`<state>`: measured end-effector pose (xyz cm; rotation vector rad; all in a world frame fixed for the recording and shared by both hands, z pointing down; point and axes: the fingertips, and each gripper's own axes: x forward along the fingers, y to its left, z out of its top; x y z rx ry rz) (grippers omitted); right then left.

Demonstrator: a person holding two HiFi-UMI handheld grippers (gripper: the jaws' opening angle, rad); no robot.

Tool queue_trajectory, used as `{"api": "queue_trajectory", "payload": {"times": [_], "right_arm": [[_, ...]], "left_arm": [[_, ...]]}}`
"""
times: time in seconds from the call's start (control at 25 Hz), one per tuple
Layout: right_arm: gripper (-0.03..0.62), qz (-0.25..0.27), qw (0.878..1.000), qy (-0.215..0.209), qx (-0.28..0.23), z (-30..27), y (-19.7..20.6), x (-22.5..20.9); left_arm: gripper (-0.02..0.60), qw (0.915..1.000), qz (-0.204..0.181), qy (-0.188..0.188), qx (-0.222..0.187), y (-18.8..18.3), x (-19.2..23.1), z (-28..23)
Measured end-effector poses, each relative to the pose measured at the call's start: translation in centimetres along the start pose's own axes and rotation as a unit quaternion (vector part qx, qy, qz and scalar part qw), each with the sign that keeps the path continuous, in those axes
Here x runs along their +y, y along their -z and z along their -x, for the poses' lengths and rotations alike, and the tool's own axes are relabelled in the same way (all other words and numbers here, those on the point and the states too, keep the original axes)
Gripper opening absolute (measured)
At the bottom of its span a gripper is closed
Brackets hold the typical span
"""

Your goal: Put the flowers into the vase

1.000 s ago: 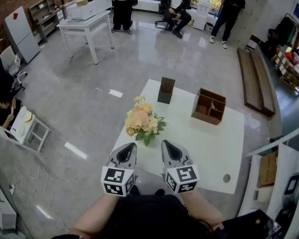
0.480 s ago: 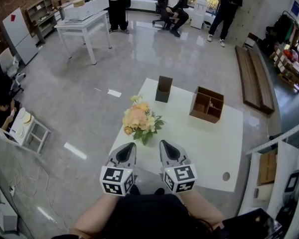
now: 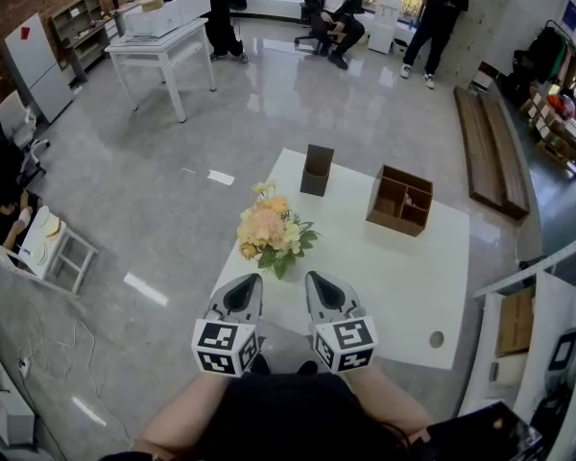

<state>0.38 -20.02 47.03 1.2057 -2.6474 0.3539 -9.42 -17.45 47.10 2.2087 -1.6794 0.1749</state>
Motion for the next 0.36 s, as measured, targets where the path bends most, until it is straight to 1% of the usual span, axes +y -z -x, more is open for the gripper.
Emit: {"api": "queue_trajectory", "payload": {"times": [0.36], "right_arm": [[0.003,0.001,1.0,-0.002,0.005,-0.28,0.37,0.24]], "left_arm": [[0.003,1.0,0.001,0.002,0.003,0.27,0.03,-0.15]]}}
